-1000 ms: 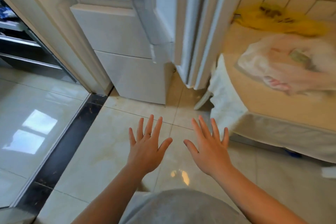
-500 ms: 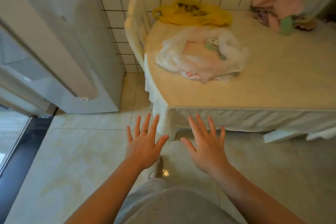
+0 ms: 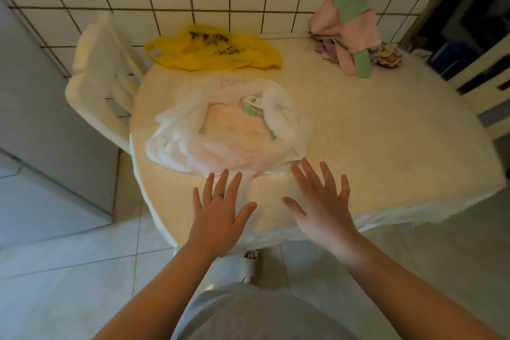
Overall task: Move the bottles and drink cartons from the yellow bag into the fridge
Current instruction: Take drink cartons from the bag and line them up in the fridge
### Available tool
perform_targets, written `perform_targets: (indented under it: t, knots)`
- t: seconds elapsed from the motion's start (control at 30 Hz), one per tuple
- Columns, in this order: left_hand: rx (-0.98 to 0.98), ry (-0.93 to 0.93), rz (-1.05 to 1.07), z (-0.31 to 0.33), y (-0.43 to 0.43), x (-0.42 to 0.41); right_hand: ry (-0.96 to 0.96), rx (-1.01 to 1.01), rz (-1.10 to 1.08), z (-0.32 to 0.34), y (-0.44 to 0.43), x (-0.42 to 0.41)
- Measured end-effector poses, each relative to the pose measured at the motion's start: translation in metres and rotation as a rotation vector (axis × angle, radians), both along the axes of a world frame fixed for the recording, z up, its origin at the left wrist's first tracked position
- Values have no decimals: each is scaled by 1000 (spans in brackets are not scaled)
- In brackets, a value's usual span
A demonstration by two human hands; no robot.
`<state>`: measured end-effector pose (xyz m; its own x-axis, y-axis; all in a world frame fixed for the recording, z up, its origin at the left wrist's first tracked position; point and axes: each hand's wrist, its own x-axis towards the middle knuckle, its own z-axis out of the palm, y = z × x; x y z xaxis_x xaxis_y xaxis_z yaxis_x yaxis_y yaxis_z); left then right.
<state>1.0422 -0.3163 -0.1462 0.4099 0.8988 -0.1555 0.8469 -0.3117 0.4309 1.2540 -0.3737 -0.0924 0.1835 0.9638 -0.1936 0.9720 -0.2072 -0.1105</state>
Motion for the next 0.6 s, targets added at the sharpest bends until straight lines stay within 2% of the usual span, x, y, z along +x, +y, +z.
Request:
perform_targets:
  t: [0.1,0.3,0.4,0.6]
  knots:
    - [38,-20,-37,-1,34,25,-55,1,81,5,44,32]
    - [65,46,-94,-4,99,71,-272,22,430,8,158,88]
    - [-6,135,-159,-1,117,87,-429,-34,681,5,203,100]
    - [-150,194,-142,-5,135,111,-604,-98,1128,-8,269,98]
